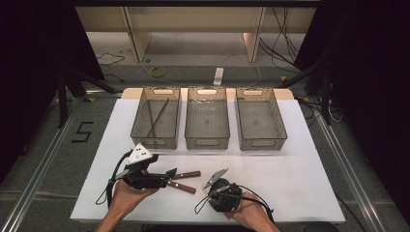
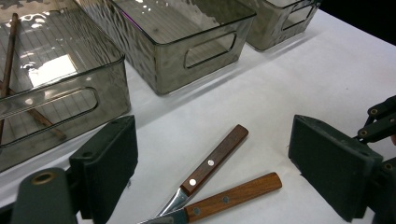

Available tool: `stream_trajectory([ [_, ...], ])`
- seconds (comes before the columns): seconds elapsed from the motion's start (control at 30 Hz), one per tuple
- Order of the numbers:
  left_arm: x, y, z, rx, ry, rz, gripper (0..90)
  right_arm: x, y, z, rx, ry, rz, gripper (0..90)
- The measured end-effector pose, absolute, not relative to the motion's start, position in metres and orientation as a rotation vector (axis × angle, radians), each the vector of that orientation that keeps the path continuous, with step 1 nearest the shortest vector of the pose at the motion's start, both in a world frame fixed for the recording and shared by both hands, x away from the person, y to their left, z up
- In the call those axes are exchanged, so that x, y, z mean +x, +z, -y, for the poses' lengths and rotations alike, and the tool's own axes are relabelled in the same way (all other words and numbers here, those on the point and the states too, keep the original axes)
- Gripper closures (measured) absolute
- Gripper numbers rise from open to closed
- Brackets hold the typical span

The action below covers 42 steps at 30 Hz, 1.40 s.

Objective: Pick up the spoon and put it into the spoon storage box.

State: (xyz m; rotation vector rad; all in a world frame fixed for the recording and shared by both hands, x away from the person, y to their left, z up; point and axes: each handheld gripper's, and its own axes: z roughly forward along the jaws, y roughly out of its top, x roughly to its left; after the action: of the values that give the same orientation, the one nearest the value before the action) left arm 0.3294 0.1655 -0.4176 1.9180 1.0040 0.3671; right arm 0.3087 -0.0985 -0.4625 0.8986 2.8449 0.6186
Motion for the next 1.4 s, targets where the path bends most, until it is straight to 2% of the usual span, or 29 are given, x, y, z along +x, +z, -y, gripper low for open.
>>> stream_trajectory([
  [0.5, 0.330, -0.418, -0.166, 1.903, 0.360, -1.001, 15.1, 0.325, -0.439, 0.115, 0.914, 0.749, -2.785, 77.1],
  [1.03, 0.329, -0.418, -0.170, 1.899, 0.370, -1.003, 15.1, 0.383, -0.403, 0.119, 0.998, 0.893, -2.667, 77.0],
  [1.4, 0.329, -0.419, -0.170, 1.891, 0.365, -1.004, 15.1, 0.437, -0.375, 0.113, 1.055, 0.908, -2.566, 77.0],
])
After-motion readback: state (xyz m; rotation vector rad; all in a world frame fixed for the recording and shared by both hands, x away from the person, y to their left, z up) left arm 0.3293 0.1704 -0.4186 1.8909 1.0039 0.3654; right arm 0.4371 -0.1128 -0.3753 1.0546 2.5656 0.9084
